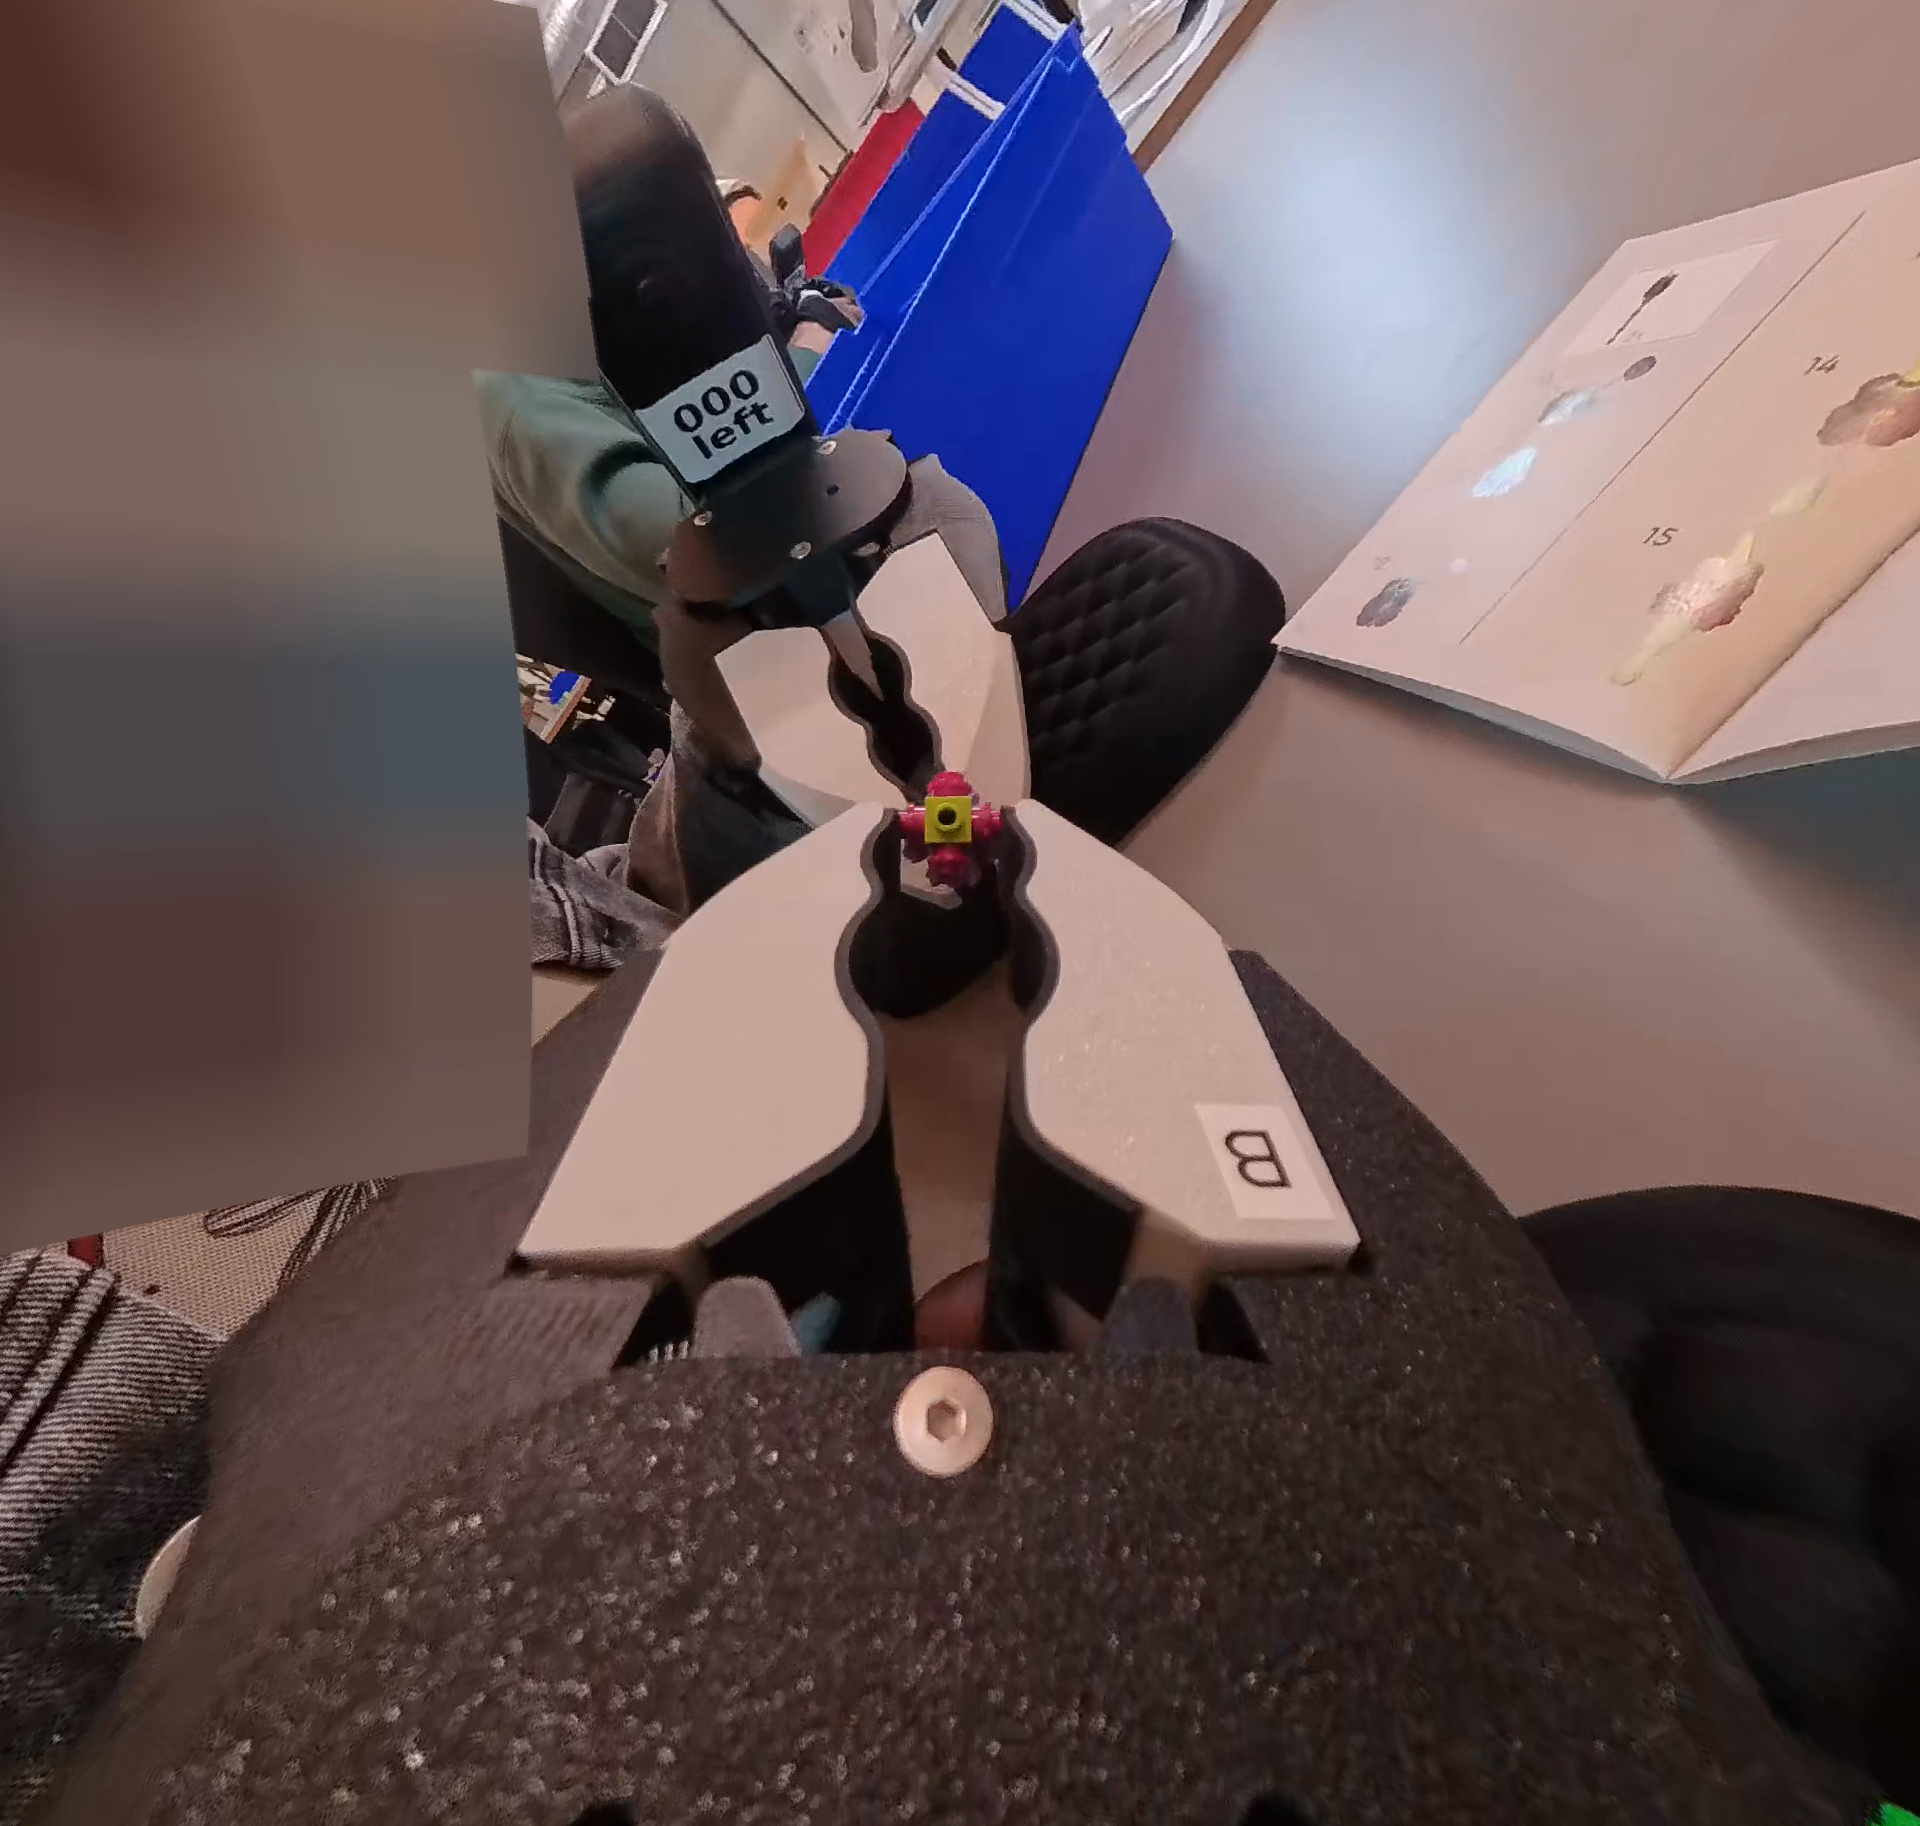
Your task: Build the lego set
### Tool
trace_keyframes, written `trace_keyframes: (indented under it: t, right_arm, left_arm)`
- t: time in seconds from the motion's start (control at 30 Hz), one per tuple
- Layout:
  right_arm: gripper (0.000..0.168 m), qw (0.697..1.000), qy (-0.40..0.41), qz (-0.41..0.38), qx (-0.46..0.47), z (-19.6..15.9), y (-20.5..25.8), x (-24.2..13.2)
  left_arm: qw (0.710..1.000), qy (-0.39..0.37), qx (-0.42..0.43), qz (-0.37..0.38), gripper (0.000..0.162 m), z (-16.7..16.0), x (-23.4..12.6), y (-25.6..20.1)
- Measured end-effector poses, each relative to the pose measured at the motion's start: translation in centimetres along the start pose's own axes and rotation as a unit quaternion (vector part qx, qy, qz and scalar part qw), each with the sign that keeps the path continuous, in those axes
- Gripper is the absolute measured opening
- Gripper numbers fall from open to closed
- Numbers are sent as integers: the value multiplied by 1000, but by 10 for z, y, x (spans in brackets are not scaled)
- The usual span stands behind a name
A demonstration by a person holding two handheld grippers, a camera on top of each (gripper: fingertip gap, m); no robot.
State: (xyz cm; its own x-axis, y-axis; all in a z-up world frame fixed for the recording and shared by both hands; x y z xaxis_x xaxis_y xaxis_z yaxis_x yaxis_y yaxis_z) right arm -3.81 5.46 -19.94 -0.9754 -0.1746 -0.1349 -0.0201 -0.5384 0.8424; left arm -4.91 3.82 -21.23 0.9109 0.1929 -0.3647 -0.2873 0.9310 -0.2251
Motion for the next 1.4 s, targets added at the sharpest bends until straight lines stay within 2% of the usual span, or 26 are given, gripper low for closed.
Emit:
trace_keyframes:
  t: [0.27, 0.57, 0.8, 1.0, 1.13, 1.3, 1.4]
  right_arm:
    - [18, 1000, -2, 6, 17, 1, -2, -1]
    - [18, 1000, 5, -27, -13, -2, -4, 1]
    - [18, 992, 69, -88, -51, -15, -12, -2]
    - [18, 990, 79, -107, -52, -22, -18, -2]
    - [18, 994, 45, -93, -28, -15, -15, -1]
    - [18, 996, -75, -41, 41, 8, -4, 2]
    - [18, 992, -110, -28, 63, 13, -3, 4]
  left_arm:
    - [1000, 0, -13, -4, 6, -1, 0, 2]
    - [1000, 16, -5, 11, 5, -5, 2, 4]
    - [996, 84, 16, 10, 5, -19, 12, 0]
    - [994, 110, 18, 8, 5, -25, 16, 0]
    - [997, 78, -2, 2, 5, -18, 12, 2]
    - [999, -12, -34, 26, 5, 3, -1, 10]
    - [997, -34, -51, 46, 5, 7, -7, 15]
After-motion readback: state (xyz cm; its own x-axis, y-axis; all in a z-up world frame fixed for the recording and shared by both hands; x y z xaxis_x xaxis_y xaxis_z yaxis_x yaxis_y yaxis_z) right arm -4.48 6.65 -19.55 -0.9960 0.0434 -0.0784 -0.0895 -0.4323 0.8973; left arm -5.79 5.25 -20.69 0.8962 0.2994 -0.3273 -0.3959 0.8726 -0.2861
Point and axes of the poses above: each gripper's, where its closed fingertips meet, x out along the fingers, z out of its top, y = z × x across the jaws, the point moved 1 cm from there along -x, back along the fingers, and after that the axes turned 11 degrees about x, right-handed, at the moved point
